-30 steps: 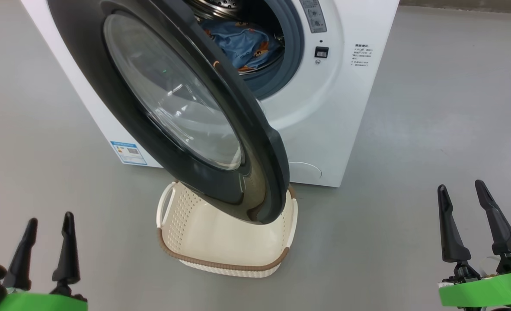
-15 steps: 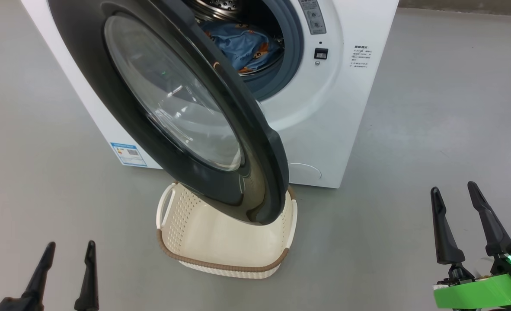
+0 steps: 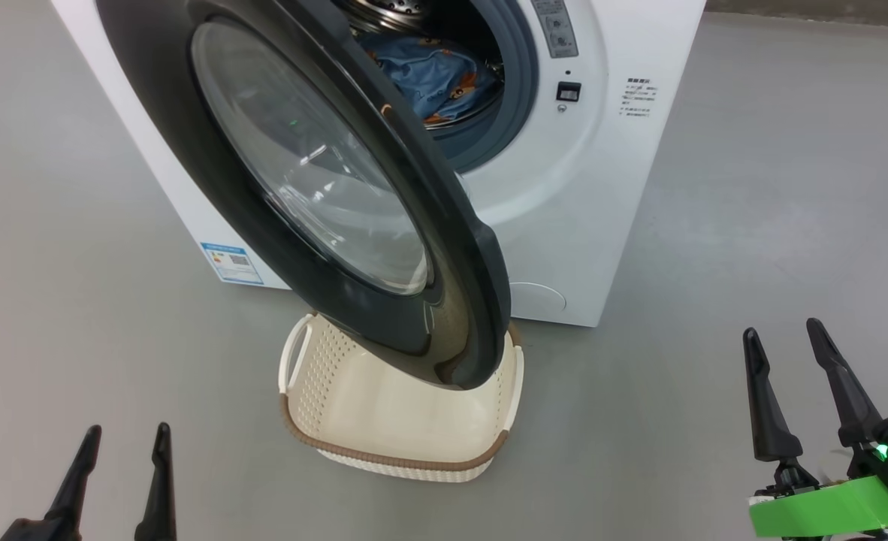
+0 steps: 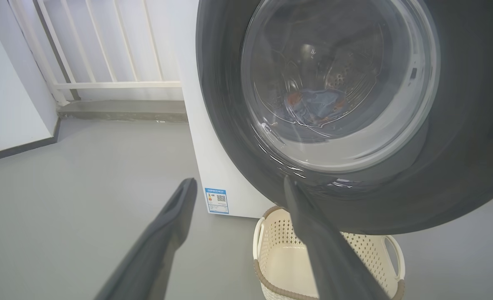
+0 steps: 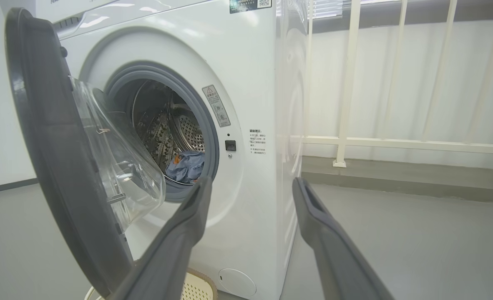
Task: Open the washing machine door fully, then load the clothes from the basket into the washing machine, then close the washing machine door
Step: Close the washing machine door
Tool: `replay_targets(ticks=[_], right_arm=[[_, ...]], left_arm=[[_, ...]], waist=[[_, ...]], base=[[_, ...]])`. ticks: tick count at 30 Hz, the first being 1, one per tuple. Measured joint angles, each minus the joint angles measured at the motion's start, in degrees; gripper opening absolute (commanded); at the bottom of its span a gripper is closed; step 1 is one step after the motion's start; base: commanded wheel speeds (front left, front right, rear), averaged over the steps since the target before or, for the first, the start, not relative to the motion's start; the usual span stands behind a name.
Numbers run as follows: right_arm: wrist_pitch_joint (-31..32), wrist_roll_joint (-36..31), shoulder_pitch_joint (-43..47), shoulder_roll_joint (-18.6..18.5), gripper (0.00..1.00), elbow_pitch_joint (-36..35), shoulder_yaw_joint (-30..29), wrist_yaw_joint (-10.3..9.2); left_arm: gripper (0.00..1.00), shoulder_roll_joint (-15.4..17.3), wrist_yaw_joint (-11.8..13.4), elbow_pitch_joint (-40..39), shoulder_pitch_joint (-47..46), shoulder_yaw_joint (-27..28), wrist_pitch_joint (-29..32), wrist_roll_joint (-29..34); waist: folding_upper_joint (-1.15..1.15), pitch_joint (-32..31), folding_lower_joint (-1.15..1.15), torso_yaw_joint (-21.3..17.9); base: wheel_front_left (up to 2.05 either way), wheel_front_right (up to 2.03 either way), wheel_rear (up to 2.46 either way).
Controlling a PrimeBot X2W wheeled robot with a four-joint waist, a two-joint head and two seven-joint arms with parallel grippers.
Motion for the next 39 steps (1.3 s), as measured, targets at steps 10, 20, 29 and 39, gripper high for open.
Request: replay_targets(ticks=[10,20,29,39], right_arm=[[0.01,0.01,-6.02,-0.18,0.00,5.10,3.52,0.00],[0.00,0.63,-14.66,-0.57,0.00,6.51,7.86,0.00],[0.00,1.20,-19.60,-1.57,0.00,-0.67,12.95,0.01],[-0.01,2.16,-19.83,-1.32,0.00,-6.87,20.22,0.01]], left_arm=[[1.00,-1.21,0.00,0.01,-0.20,-1.27,-0.01,0.00],[1.00,-1.77,0.00,0.02,-0.30,-2.22,0.00,0.30],[1.00,-2.11,0.00,0.01,-0.27,-2.21,0.00,0.35],[1.00,-2.40,0.00,-0.01,-0.15,-2.12,0.00,0.36]], waist=[[0.00,0.65,0.00,1.63],[0.00,0.73,0.00,3.63],[0.00,-0.19,0.00,4.55],[0.00,-1.00,0.00,5.15]], base=[[0.00,0.00,0.00],[0.00,0.00,0.00],[0.00,0.00,0.00],[0.00,0.00,0.00]])
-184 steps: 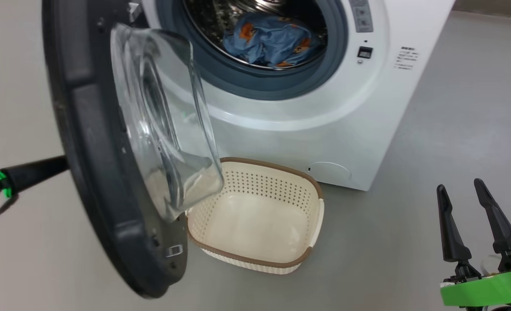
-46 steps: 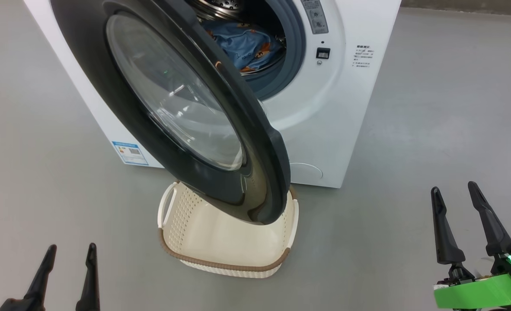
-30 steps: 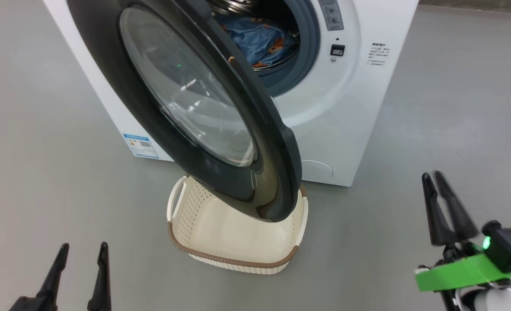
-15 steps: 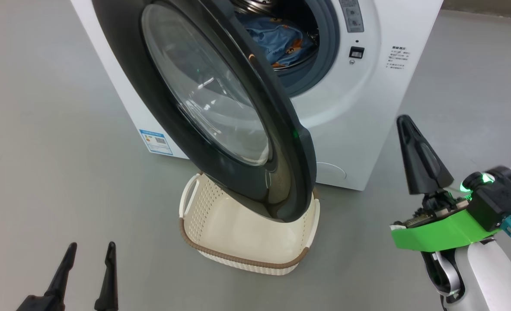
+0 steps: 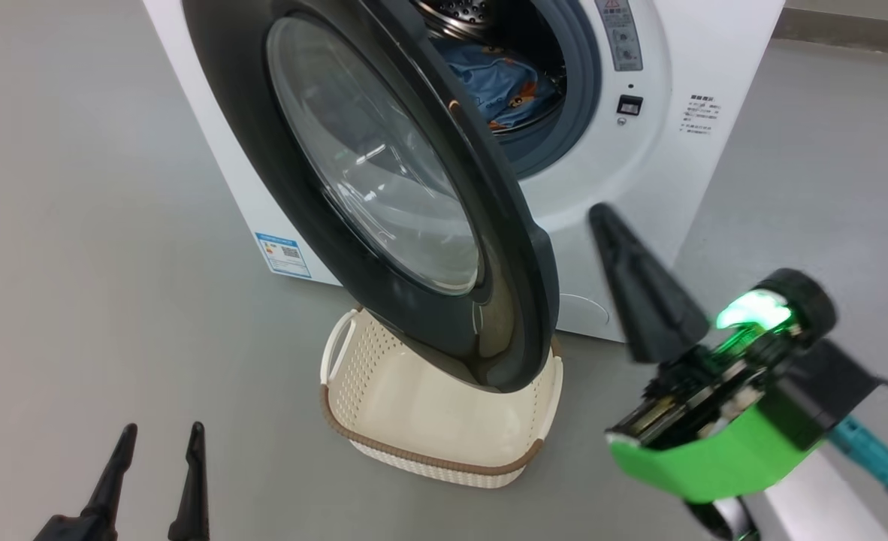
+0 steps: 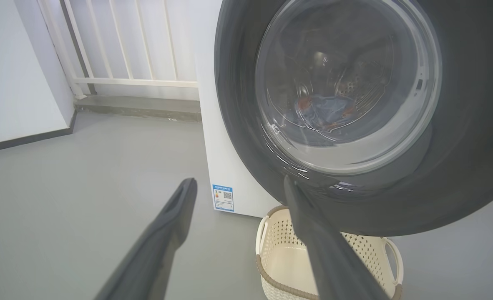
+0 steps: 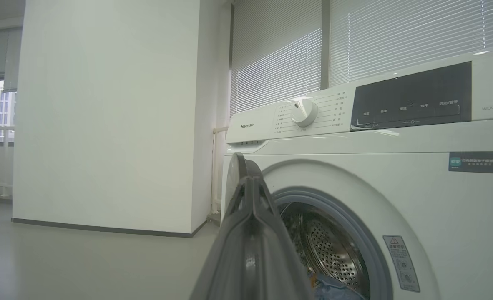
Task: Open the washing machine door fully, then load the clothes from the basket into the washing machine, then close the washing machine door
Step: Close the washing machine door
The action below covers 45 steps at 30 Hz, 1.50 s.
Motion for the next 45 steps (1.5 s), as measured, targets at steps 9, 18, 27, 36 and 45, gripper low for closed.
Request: replay_targets(ticks=[9,18,27,36,45], right_arm=[[0.00,0.62,0.01,0.68,0.00,1.75,9.07,0.08],[0.01,2.00,0.05,0.35,0.00,9.43,12.88,0.13],[0.01,2.16,0.02,-0.24,0.00,14.83,12.80,0.13],[0.01,2.16,-1.68,-0.29,0.00,17.56,10.70,0.13],[0.01,2.04,-3.56,-0.37,0.00,19.15,8.29,0.14]], left_arm=[[1.00,-0.49,0.00,-0.12,0.03,-0.04,-0.01,0.71],[1.00,-1.02,0.00,-0.15,0.01,-0.10,0.00,0.98],[1.00,-1.78,0.00,-0.21,-0.14,-0.26,0.00,0.98],[1.00,-2.21,0.00,-0.52,-0.22,-0.36,0.00,0.98],[1.00,-2.37,0.00,-0.91,-1.57,-0.48,0.00,0.98]], waist=[[0.00,0.03,0.00,1.04],[0.00,1.46,0.00,2.47],[0.00,3.13,0.00,3.52],[0.00,4.74,0.00,4.06],[0.00,6.09,0.00,4.14]], base=[[0.00,0.00,0.00],[0.00,0.00,0.00],[0.00,0.00,0.00],[0.00,0.00,0.00],[0.00,0.00,0.00]])
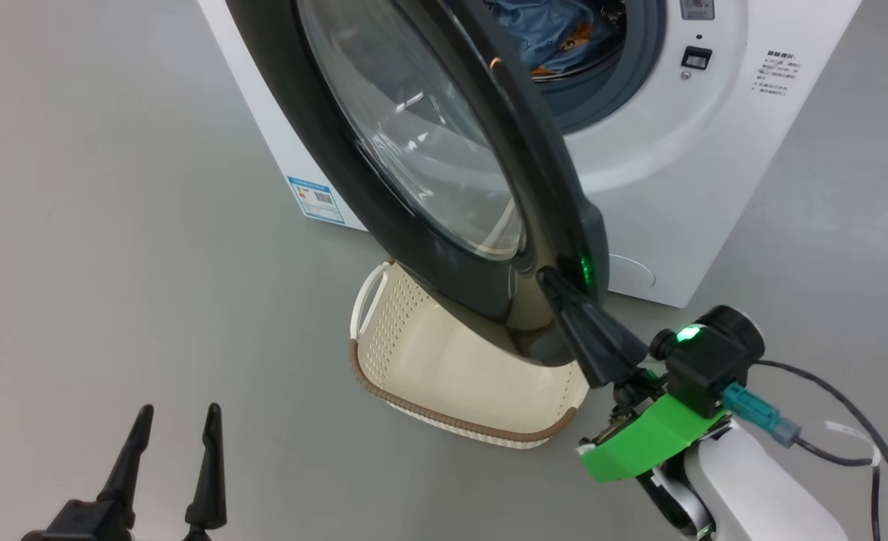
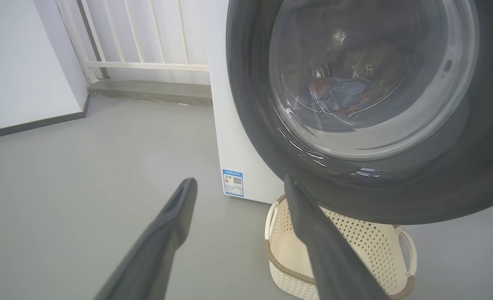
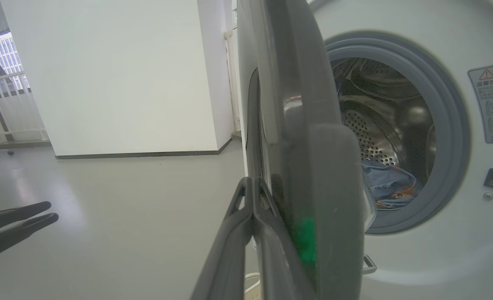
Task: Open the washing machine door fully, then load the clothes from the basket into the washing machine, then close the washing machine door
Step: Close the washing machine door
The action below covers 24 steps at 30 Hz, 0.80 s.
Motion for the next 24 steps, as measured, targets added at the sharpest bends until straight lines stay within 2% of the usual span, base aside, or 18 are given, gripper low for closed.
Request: replay_targets(ticks=[10,24], right_arm=[[0.00,-0.08,-2.06,-0.27,0.00,0.78,-5.04,0.27],[0.00,-0.49,-10.03,-3.48,0.00,3.25,-12.48,0.27]], left_arm=[[1.00,-0.07,0.00,-0.91,-0.49,-0.46,0.00,0.00],[1.00,-0.33,0.00,-2.35,-4.46,-3.23,-0.01,-1.08]], waist=[[0.00,1.85,0.00,0.16],[0.00,6.74,0.00,1.43]], base=[[0.00,0.00,0.00],[0.00,0.00,0.00]])
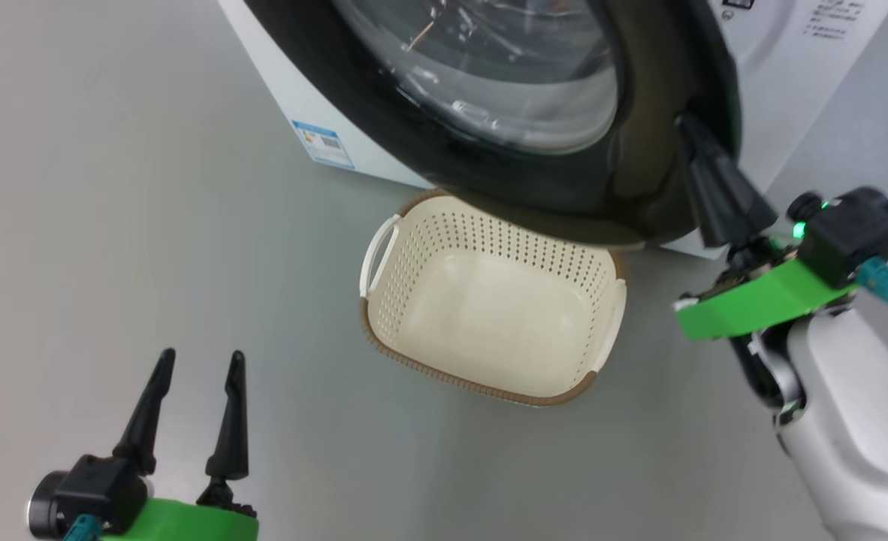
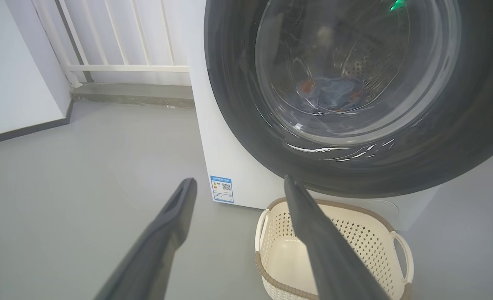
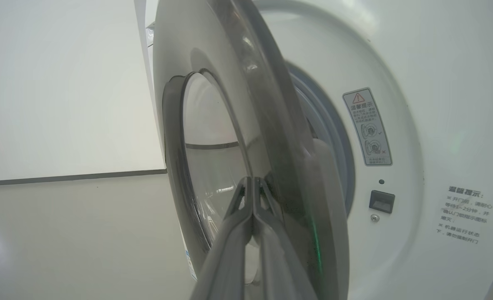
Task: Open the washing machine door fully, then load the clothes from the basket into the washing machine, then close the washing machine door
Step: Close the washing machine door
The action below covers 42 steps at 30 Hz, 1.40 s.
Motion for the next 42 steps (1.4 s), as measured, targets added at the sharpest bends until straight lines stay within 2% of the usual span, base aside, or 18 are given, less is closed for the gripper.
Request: replay_targets(ticks=[21,31,40,41,42], right_arm=[[-0.01,-1.25,-11.94,-4.69,0.00,4.70,-7.66,0.00],[-0.33,-2.07,-16.23,-4.48,0.00,5.91,-10.83,0.51],[-0.22,-2.67,-17.79,-3.89,0.00,6.14,-9.90,0.47],[-0.22,-2.66,-17.69,-3.78,0.08,6.04,-9.74,0.40],[-0.22,-2.65,-17.58,-3.70,0.25,5.91,-9.49,0.38]], left_arm=[[1.00,-0.20,-0.01,-2.01,-4.40,-4.85,0.00,-3.10],[1.00,-0.29,0.00,-2.81,-6.20,-6.42,0.00,-4.52],[1.00,-0.48,0.01,-2.45,-7.35,-6.36,0.00,-4.67],[1.00,-0.48,0.01,-2.20,-7.35,-6.24,0.00,-4.65],[1.00,-0.48,0.01,-1.93,-7.35,-6.09,0.00,-4.61]], waist=[[0.00,7.22,0.00,4.87],[0.00,10.46,0.00,6.64],[0.00,10.76,0.00,6.07],[0.00,10.50,0.00,5.89],[0.00,10.23,0.00,5.70]], base=[[0.00,0.00,0.00],[0.00,0.00,0.00],[0.00,0.00,0.00],[0.00,0.00,0.00],[0.00,0.00,0.00]])
